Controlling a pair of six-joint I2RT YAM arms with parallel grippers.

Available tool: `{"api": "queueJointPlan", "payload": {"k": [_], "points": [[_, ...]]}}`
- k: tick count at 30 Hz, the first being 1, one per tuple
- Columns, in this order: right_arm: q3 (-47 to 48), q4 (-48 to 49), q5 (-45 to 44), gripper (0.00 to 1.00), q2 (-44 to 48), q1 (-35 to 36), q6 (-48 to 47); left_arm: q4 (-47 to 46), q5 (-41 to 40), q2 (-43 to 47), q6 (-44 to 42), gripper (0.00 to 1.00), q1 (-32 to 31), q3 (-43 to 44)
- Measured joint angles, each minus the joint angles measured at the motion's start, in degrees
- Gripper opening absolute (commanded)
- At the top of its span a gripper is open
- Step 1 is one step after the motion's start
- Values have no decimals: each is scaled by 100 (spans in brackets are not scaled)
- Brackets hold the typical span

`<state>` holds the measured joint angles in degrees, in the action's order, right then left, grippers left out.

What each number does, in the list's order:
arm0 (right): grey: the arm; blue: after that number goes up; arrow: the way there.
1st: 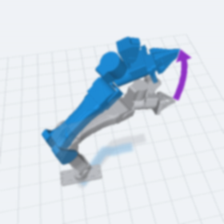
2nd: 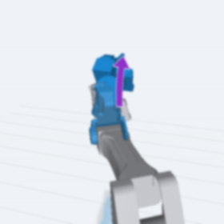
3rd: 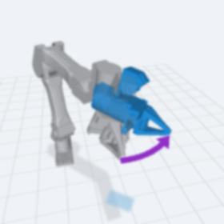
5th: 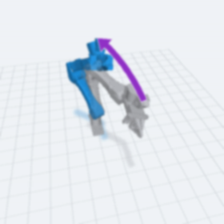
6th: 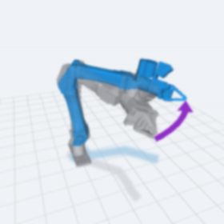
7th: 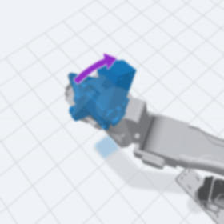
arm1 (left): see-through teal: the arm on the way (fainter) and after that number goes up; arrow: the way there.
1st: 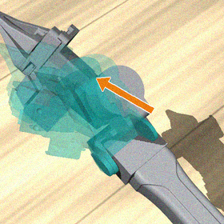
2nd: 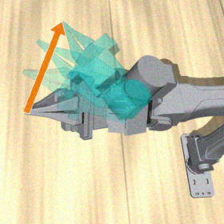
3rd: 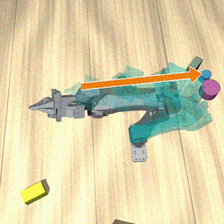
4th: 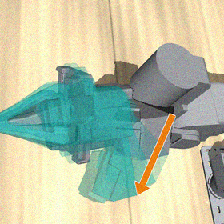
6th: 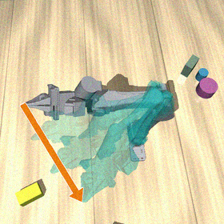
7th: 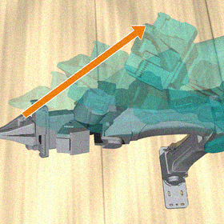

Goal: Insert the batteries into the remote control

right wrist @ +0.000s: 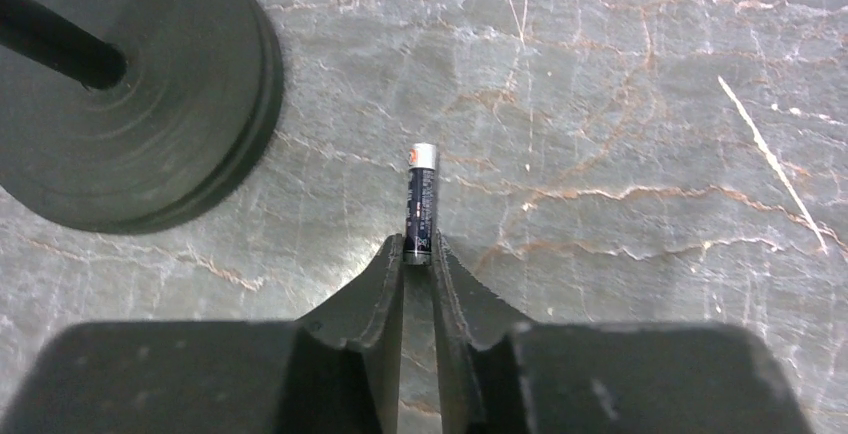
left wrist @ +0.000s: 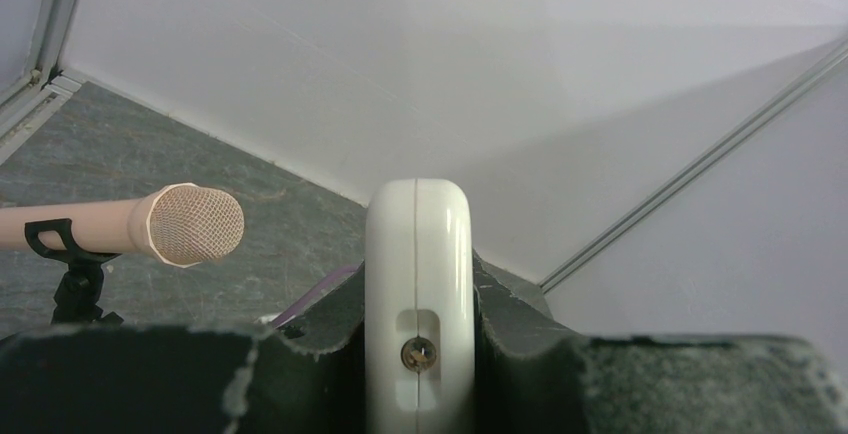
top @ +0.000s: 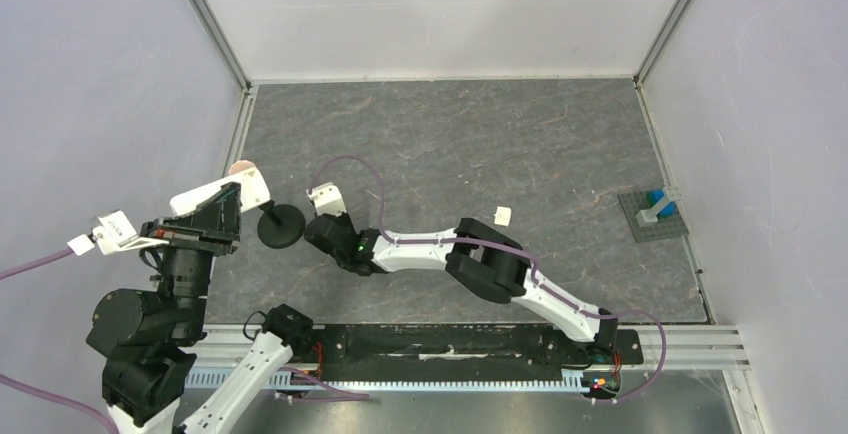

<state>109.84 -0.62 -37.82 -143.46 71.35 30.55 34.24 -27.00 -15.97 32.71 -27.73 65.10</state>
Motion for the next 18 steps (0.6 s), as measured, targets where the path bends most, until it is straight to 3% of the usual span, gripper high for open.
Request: {"api": "queueJointPlan", "payload": {"k": [6, 18], "points": [[-874, -142, 693, 0, 673, -282, -13, 0, 186, -44, 0, 2, 0, -101], [-3082, -437, 1432, 0, 2649, -1163, 76, -94, 774, -328, -7, 2, 0, -251]]}}
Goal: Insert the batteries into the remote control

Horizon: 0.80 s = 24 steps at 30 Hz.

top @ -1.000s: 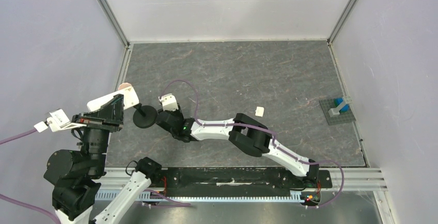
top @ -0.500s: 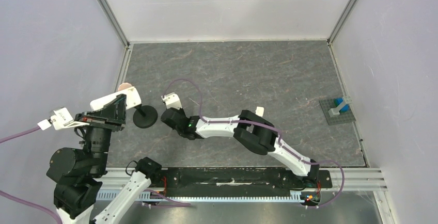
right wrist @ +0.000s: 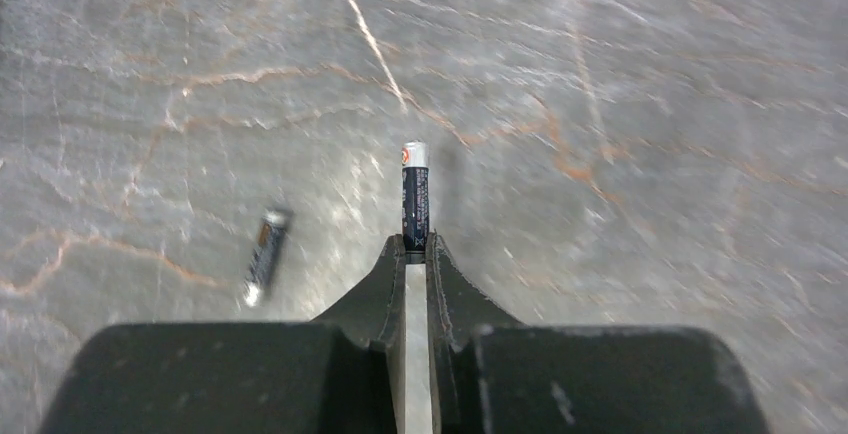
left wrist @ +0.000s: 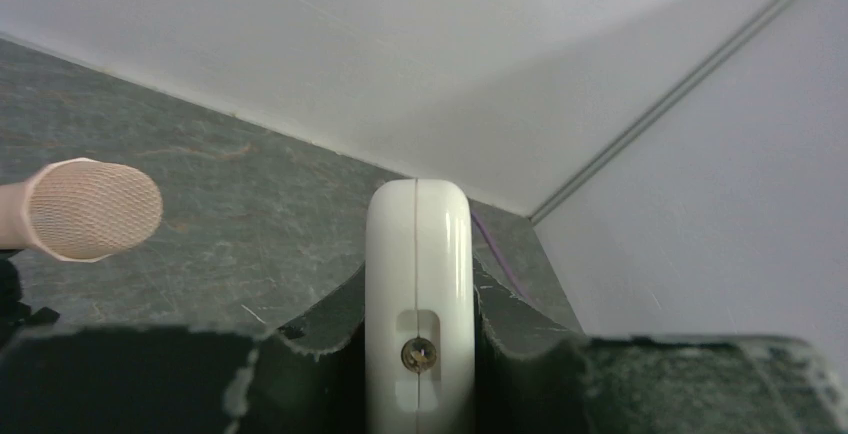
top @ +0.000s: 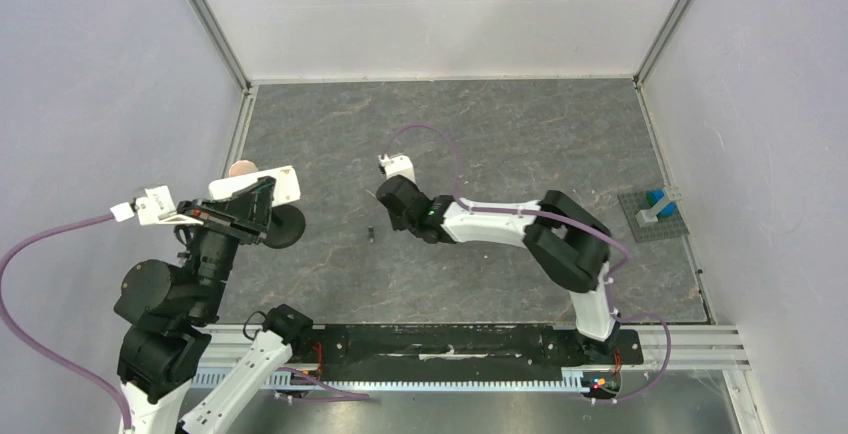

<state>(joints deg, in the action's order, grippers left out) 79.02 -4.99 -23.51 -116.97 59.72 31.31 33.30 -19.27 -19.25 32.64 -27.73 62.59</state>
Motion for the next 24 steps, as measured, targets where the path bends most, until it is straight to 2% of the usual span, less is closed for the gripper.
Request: {"api": "queueJointPlan", "payload": {"k": [8, 13, 16, 17, 20, 24], "points": [[-2011, -282, -129, 2, 1718, -227, 26, -240, 1104, -326, 42, 2, 0, -398], [-2793, -695, -282, 4, 2044, -365, 13, -612, 1696, -404, 332, 2, 0, -1023], [-2868, -726, -238, 21, 2166, -415, -4, -866, 1923, -492, 592, 2, 0, -1294], [-2876, -748, -205, 31, 2181, -433, -15, -984, 1980, -531, 673, 2, 0, -1370], [-2885, -817, -70, 46, 2186, -518, -101, -1283, 2076, -579, 813, 2, 0, -1541], [-2835, -894, 98, 50, 2175, -695, -278, -1587, 2079, -579, 944, 2, 0, -1655]]}}
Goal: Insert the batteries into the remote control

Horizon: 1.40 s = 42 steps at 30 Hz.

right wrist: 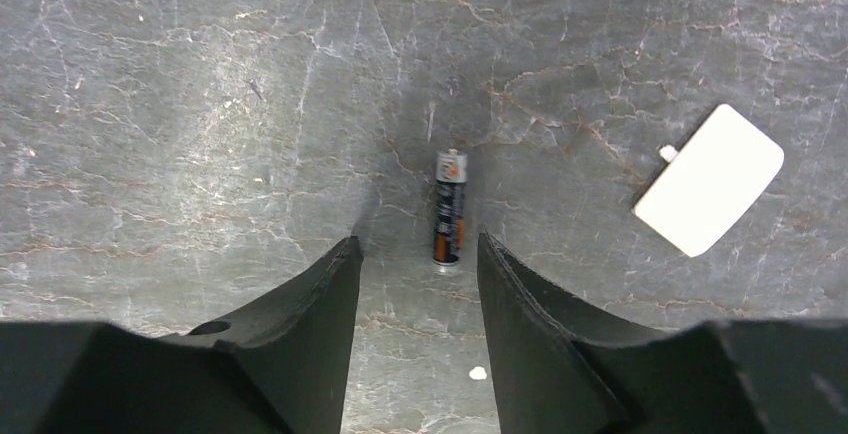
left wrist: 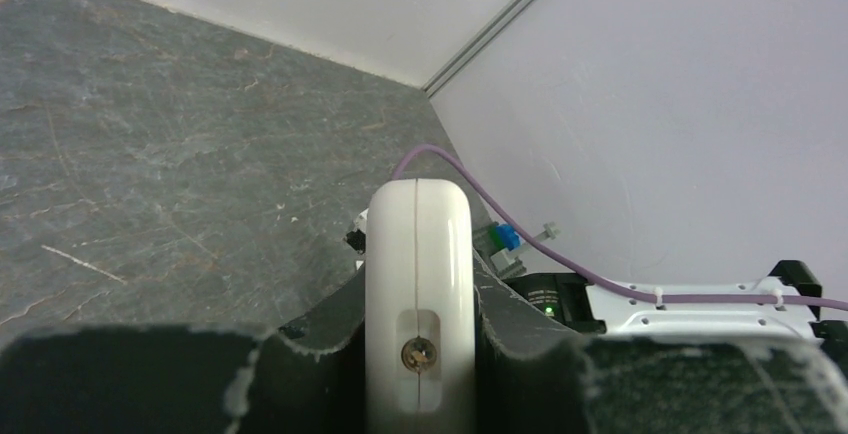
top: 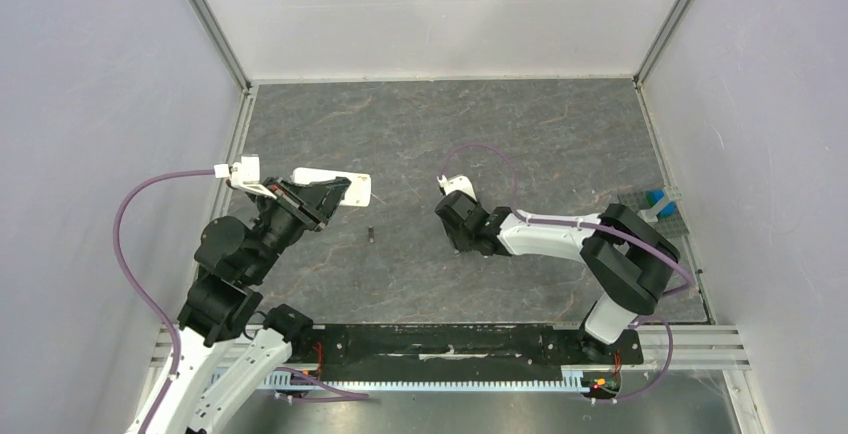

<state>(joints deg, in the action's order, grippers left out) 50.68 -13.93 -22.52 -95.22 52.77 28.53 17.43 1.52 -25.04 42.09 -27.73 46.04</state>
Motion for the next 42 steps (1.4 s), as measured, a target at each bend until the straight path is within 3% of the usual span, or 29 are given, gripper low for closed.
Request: {"api": "queueJointPlan", "payload": {"k": [11, 19, 26, 28, 31, 33, 42], "points": [[393, -188, 870, 32, -273, -470, -251, -435, 2, -26, 236, 2, 0, -208], [551, -201, 1117, 38, -396, -656, -236, -435, 17, -37, 258, 2, 0, -221], [881, -203, 1222, 15, -678, -820, -317, -433, 42, -48, 264, 2, 0, -238], [890, -186, 1259, 18, -686, -826, -304, -433, 52, -48, 264, 2, 0, -240], [890, -186, 1261, 34, -686, -826, -280, -435, 57, -48, 264, 2, 0, -243], [890, -168, 1257, 38, -686, -828, -280, -435, 57, -48, 264, 2, 0, -258], [896, -175, 1364, 37, -686, -828, -372, -433, 57, -44, 264, 2, 0, -321]]}}
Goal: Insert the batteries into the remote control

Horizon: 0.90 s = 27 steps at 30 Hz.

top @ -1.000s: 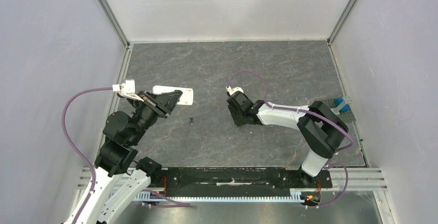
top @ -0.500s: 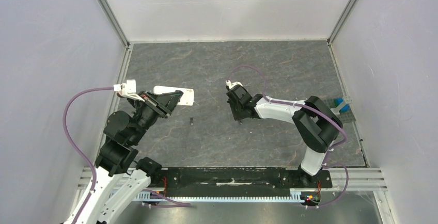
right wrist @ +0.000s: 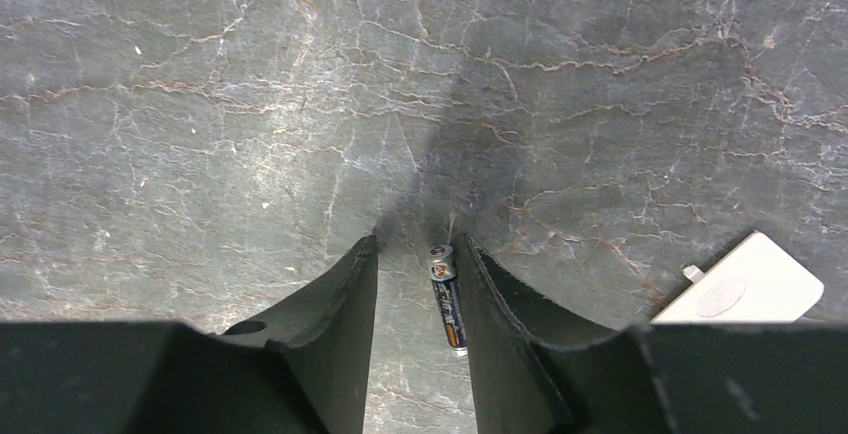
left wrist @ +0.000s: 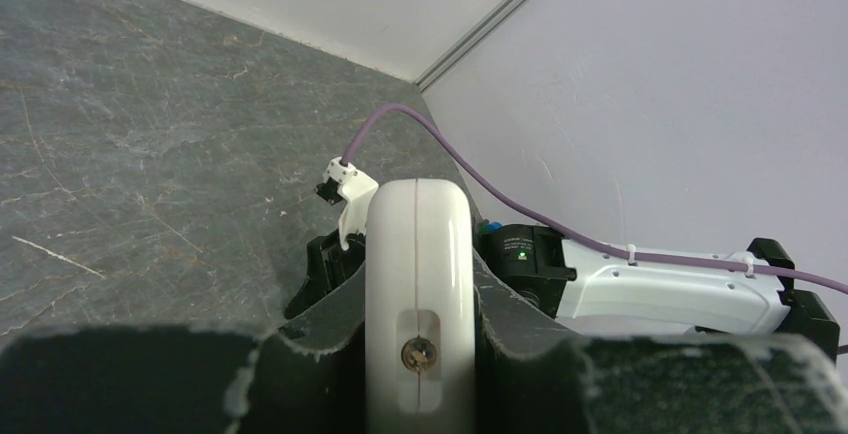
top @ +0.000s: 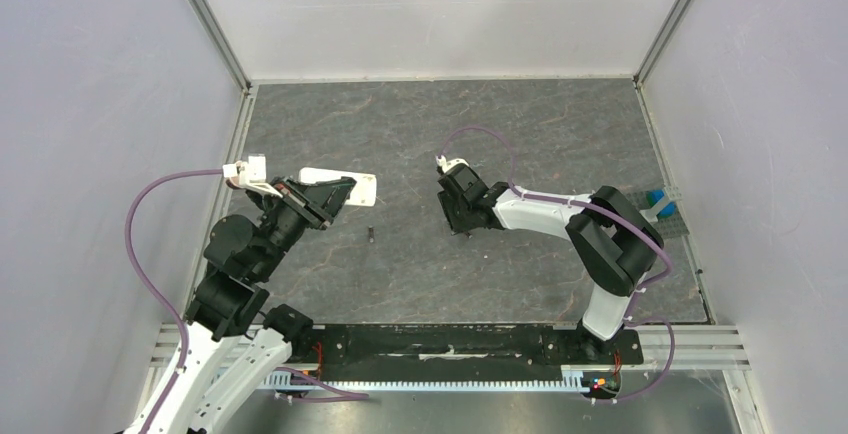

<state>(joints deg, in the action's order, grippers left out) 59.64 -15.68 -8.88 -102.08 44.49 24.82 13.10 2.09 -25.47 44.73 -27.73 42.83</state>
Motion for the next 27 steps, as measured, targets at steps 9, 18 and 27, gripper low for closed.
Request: {"api": "queueJointPlan", "payload": {"k": [9, 18, 27], "points": [[22, -136, 2, 42, 4, -4, -81, 4, 0, 68, 0, 2, 0, -59], [-76, -262, 50, 26, 107, -26, -116, 24, -4, 186, 0, 2, 0, -66], [-188, -107, 177, 8, 186, -42, -98, 55, -9, 267, 7, 2, 0, -72]]}}
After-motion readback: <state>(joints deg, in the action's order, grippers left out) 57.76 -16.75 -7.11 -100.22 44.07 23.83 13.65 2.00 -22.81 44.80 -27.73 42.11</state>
